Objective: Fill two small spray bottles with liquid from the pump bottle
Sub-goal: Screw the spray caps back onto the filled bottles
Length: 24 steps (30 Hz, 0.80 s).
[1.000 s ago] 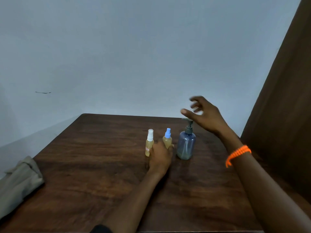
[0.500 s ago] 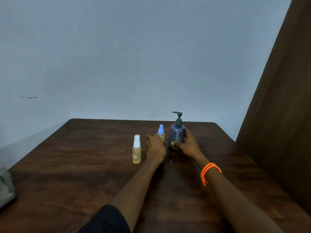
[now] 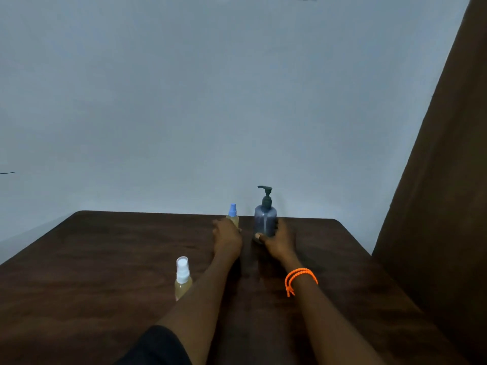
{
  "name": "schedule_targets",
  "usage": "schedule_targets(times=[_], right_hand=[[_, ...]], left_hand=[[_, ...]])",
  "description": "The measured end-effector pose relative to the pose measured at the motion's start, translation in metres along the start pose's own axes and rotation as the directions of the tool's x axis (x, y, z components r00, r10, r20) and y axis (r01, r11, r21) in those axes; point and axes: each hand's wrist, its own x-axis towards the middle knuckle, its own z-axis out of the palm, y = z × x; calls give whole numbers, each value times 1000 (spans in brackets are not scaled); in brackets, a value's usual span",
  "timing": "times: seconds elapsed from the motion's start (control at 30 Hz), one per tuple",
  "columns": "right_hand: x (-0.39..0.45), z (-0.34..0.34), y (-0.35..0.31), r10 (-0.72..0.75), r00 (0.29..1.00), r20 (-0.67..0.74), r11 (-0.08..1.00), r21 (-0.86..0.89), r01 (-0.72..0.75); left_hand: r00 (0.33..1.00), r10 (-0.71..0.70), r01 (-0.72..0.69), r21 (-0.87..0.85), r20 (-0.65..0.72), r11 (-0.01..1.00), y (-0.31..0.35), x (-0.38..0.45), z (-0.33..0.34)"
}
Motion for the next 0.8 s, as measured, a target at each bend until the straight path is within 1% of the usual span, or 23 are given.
schedule_targets(times=[0.07,0.17,0.23,0.3,0.33,0.4,0.47,0.57,0.63,0.7,0.73,0.8], right_hand=[[-1,0,3,13,1000,13,1000,-4,-13],[-3,-1,9,49,998,39,999,-10,-49],[4,3,25,66,997,44,997,24,-67],[-9,-6,12,93,994,55,995,39,-95],[-18,-13,2,95,995,43,995,16,-95],[-35,-27,-12,95,995,-11,992,-78,-95],[-49,-36,-16,91,994,-53,985,-143,-98],[-78,-39,-15,49,999,-14,983,-175,-51],[-96,-38,-13,24,999,33,992,-125,-20],[-114,-37,-16,-1,997,81,998,-69,7],[-122,-33,-19,-16,993,119,999,-49,22],[-137,-23,-29,-70,972,224,997,-18,76]], left_hand=[[1000,-8,8,3,-4,1000,0,-2,0],[998,-65,66,-11,27,998,3,-7,-6],[994,-102,103,-38,32,994,7,-16,-13],[993,-109,111,-52,35,992,15,-32,-22],[995,-91,93,-46,48,995,19,-44,-25],[994,-18,26,-73,110,997,23,-76,-33],[976,97,-79,-95,194,992,20,-115,-44],[919,292,-286,-62,265,956,-1,-180,-77],[896,340,-345,-34,286,938,-23,-211,-111],[927,300,-317,44,226,947,-54,-221,-139],[953,256,-271,79,160,959,-70,-218,-150],[986,167,-167,81,11,983,-91,-204,-168]])
